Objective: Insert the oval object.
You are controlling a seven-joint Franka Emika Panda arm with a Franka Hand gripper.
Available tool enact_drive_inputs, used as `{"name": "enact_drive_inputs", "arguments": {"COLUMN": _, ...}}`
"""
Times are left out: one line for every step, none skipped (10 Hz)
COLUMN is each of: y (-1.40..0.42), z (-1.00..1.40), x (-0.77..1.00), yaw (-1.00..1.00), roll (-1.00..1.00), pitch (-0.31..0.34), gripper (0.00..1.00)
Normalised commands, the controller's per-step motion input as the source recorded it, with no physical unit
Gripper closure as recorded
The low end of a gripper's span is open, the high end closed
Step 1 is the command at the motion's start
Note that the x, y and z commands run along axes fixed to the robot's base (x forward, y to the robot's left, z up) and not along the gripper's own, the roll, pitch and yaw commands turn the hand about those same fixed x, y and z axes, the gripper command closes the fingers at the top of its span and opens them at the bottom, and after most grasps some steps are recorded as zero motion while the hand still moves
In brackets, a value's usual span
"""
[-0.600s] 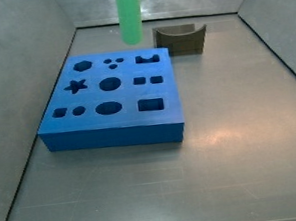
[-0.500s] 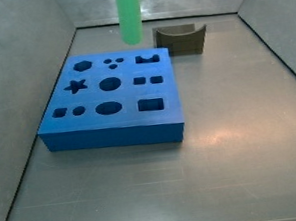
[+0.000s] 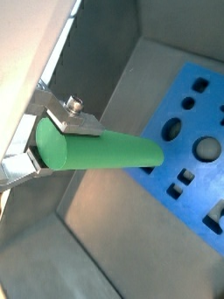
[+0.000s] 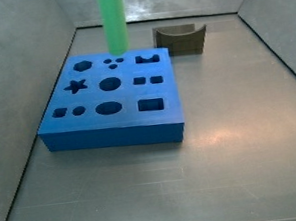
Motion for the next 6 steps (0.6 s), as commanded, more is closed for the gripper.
{"name": "enact_drive_inputs", "arguments": {"y": -0.01, "z": -0.21, "x": -0.26, "yaw": -0.77, "roll": -0.19, "pitch": -0.063, "gripper": 1.00}}
{"name": "enact_drive_inputs", "arguments": {"y": 0.00, "z": -0.20, "x": -0.23, "yaw": -0.80, "roll": -0.18, "pitch": -0.064, "gripper": 1.00}}
{"name": "enact_drive_inputs", "arguments": {"y": 0.00, "z": -0.24, "x": -0.23, "yaw": -0.79, "roll": -0.21, "pitch": -0.074, "gripper": 1.00}}
{"name": "enact_drive_inputs", "arguments": {"y": 0.00, "z": -0.23, "x": -0.19, "yaw": -0.81, "roll": -0.21, "pitch": -0.081, "gripper": 1.00}}
{"name": "enact_drive_inputs", "arguments": {"y": -0.05, "z": -0.19, "x": -0.02, "yaw": -0.92, "roll": -0.18, "pitch": -0.090, "gripper": 1.00}}
{"name": "enact_drive_inputs", "arguments": {"y": -0.05, "z": -0.19, "x": 0.00, "yaw": -0.99, "roll": -0.10, "pitch": -0.067, "gripper": 1.00}}
